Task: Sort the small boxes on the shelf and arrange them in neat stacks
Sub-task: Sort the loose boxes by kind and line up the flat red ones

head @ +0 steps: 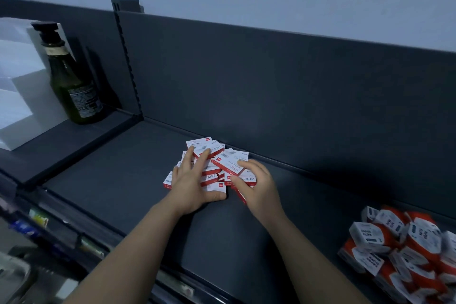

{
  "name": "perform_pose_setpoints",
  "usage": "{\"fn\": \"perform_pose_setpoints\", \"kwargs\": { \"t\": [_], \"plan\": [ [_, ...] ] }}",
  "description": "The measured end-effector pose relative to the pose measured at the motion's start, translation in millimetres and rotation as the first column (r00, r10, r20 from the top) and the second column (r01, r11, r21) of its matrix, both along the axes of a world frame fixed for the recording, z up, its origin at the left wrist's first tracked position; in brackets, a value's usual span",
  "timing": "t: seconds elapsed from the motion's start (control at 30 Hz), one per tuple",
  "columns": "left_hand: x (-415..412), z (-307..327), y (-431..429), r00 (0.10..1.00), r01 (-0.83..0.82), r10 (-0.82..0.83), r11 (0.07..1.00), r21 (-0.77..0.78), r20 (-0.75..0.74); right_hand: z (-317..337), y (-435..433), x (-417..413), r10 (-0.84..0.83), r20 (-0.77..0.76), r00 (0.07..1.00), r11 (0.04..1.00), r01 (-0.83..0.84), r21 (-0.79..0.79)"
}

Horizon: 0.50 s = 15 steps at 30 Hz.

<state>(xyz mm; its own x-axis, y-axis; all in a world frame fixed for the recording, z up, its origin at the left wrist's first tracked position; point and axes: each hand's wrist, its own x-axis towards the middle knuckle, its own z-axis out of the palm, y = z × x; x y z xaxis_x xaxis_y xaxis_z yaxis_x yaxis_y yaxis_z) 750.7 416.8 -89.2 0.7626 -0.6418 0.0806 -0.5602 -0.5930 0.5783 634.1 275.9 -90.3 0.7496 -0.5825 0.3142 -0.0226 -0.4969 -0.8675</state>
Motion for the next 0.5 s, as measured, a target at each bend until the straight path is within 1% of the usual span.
{"fn": "perform_pose_setpoints", "kwargs": {
  "t": [0.07,0.2,0.27,0.3,0.33,0.37,0.4,0.43,0.5],
  "plan": [
    [13.0,-3.4,-1.2,1.000,0.024,-0.024,1.000,-0.005,0.003,4.3,3.1,8.3,-0.065,0.004,0.998,0.997,0.065,0.037],
    [26.6,-2.6,-0.9,0.996,0.083,-0.083,0.997,0.008,-0.020,8.8,4.1,17.9,-0.160,-0.095,0.983,0.981,0.169,0.093],
    [24.9,0.3,0.8,0.995,0.100,-0.100,0.995,0.014,-0.017,11.0,4.7,17.1,-0.171,-0.104,0.980,0.969,0.187,0.161],
    [23.7,1.7,2.2,0.994,0.105,-0.105,0.994,0.003,0.001,14.9,7.0,14.7,-0.166,-0.075,0.983,0.960,0.178,0.214],
    [23.3,2.9,3.6,0.993,0.113,-0.112,0.993,-0.030,0.036,19.2,8.5,10.8,-0.158,-0.037,0.987,0.956,0.162,0.245],
    [22.4,5.1,5.3,0.989,0.130,-0.123,0.988,-0.084,0.084,23.6,8.9,5.6,-0.153,0.005,0.988,0.960,0.147,0.237],
    [22.9,6.8,6.7,0.982,0.160,-0.142,0.976,-0.146,0.127,27.7,8.3,0.1,-0.148,0.036,0.988,0.973,0.139,0.185],
    [22.1,10.9,7.9,0.971,0.204,-0.172,0.957,-0.207,0.163,30.9,7.4,-5.9,-0.138,0.040,0.990,0.981,0.131,0.140],
    [20.7,19.2,8.5,0.946,0.309,-0.254,0.895,-0.321,0.203,33.1,7.2,-16.8,-0.102,-0.012,0.995,0.991,0.103,0.087]
  ]
}}
